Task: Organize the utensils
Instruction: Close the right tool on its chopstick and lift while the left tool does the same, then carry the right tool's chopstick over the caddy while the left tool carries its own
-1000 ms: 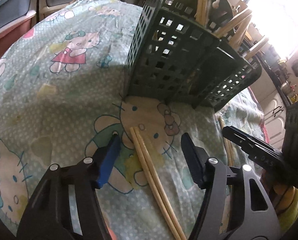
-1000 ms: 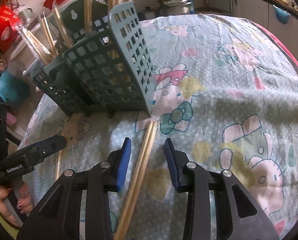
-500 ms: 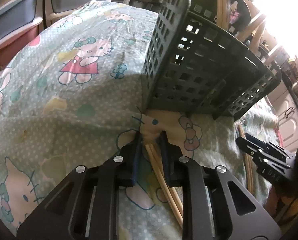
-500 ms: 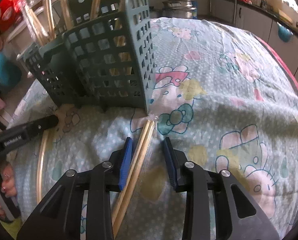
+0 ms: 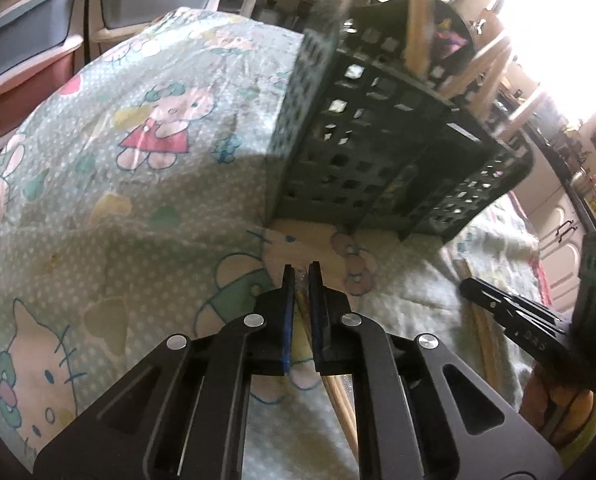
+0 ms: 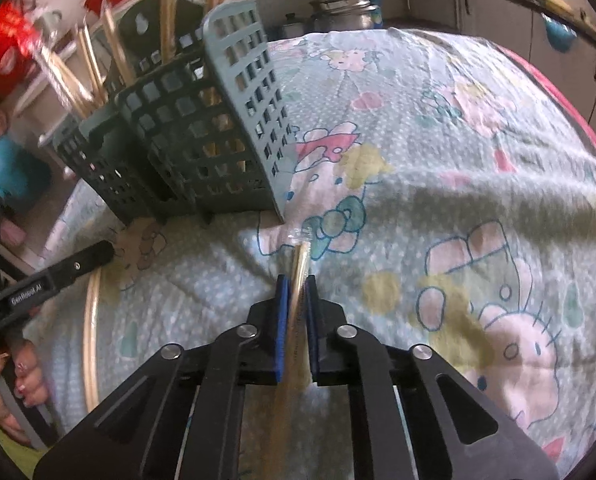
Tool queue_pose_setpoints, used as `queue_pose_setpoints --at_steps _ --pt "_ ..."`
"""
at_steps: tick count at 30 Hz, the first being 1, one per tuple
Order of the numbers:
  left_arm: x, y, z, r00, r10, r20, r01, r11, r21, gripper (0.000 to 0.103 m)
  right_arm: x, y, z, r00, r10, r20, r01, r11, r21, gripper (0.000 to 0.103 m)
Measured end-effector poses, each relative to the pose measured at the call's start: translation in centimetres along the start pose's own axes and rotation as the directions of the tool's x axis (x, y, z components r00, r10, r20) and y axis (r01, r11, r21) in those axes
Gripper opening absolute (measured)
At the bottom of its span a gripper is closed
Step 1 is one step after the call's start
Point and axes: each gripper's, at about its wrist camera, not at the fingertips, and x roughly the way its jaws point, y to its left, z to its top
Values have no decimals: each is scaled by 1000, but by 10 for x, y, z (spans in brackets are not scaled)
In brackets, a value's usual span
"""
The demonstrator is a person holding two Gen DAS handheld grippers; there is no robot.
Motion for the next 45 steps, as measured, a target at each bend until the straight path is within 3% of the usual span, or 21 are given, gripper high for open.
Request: queue_pose_setpoints --at_steps 5,17,31,45 --pt "-15 -11 3 999 -27 35 26 999 22 4 -18 -8 3 996 75 37 -77 996 47 7" --pt "-46 -35 18 991 -72 117 64 995 71 3 -73 17 8 973 151 176 -147 989 -34 6" --pt "-93 -58 44 962 -124 244 94 987 129 3 -126 49 15 927 185 326 -143 978 -149 6" --pt "-123 -76 66 933 -153 326 98 979 181 3 -152 59 28 889 202 411 -137 974 -183 6"
